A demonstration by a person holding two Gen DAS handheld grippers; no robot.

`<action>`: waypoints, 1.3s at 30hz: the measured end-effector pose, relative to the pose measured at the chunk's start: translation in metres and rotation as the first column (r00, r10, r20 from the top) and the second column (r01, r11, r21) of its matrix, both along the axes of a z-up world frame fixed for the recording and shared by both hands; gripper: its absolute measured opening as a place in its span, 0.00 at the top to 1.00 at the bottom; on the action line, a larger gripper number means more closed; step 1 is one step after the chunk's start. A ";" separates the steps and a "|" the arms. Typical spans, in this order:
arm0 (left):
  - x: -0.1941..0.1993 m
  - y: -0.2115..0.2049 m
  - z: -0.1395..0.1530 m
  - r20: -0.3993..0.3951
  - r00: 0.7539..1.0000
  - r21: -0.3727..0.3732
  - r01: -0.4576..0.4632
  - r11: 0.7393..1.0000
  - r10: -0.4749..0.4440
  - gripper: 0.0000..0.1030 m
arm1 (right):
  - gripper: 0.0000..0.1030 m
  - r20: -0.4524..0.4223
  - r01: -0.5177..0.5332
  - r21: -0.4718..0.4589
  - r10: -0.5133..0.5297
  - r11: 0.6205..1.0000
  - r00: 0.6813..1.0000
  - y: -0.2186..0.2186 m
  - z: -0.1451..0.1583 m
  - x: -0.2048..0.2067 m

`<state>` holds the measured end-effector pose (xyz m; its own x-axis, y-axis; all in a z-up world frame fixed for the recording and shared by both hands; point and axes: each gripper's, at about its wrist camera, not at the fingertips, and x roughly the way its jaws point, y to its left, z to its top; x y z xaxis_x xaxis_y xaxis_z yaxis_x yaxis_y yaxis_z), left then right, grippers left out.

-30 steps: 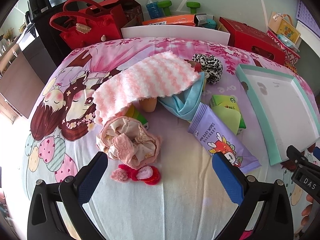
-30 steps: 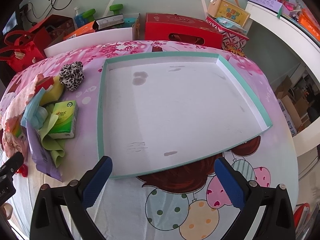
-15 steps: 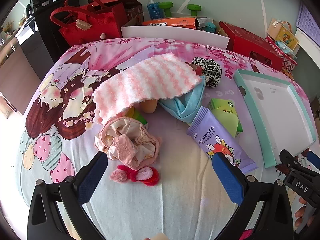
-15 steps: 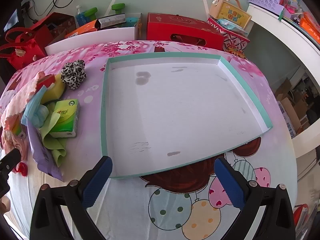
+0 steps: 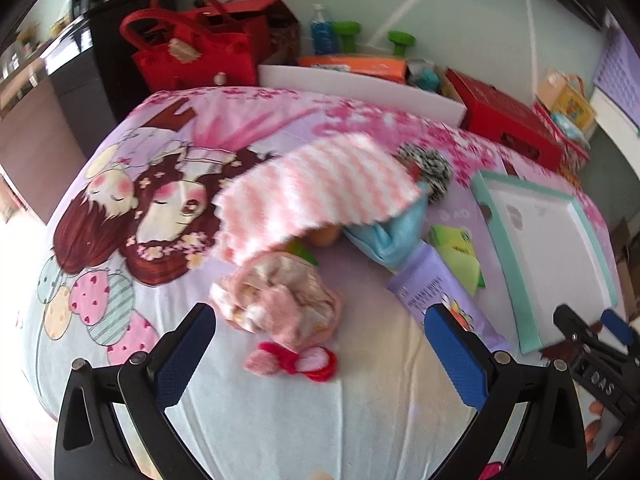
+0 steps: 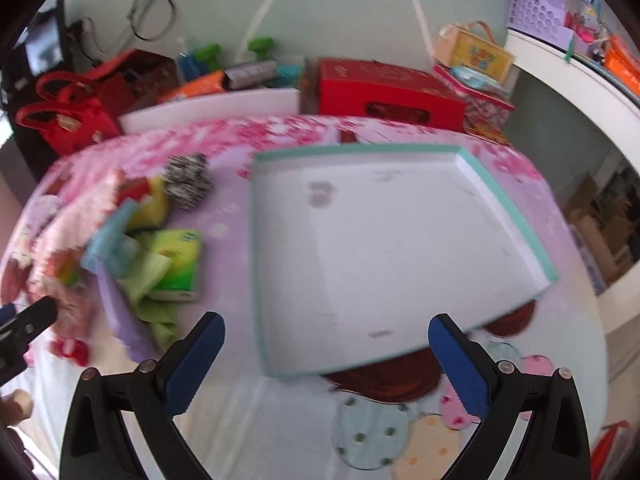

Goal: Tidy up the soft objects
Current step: 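Grasp the purple baby-wipes pack with the right gripper while the left gripper grasps the red hair tie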

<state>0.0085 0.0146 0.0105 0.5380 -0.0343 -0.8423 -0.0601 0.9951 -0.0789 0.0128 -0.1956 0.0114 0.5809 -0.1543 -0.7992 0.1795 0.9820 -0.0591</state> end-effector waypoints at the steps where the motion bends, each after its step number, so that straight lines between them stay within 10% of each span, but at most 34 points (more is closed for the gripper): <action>1: 0.000 0.005 0.001 0.007 1.000 -0.007 -0.016 1.000 0.016 0.00 | 0.00 0.004 -0.017 0.019 0.017 1.000 1.000 0.003 0.000 0.002; 15: 0.005 0.050 -0.015 -0.058 0.992 -0.051 -0.119 0.992 0.116 0.00 | 0.02 0.028 -0.289 0.101 0.287 0.952 0.957 0.086 -0.016 0.014; 26: 0.005 0.048 -0.030 -0.115 0.990 -0.076 -0.093 0.993 0.084 0.01 | 0.36 0.014 -0.291 0.146 0.292 0.946 0.956 0.088 -0.027 0.015; 32: 0.004 0.042 -0.041 -0.153 0.987 -0.103 -0.061 0.993 0.045 0.26 | 0.64 0.017 -0.311 0.173 0.313 0.935 0.950 0.087 -0.027 0.015; 39: 0.000 0.040 -0.055 -0.201 0.980 -0.160 -0.037 0.986 0.005 0.47 | 0.72 -0.003 -0.326 0.168 0.331 0.931 0.944 0.092 -0.032 0.016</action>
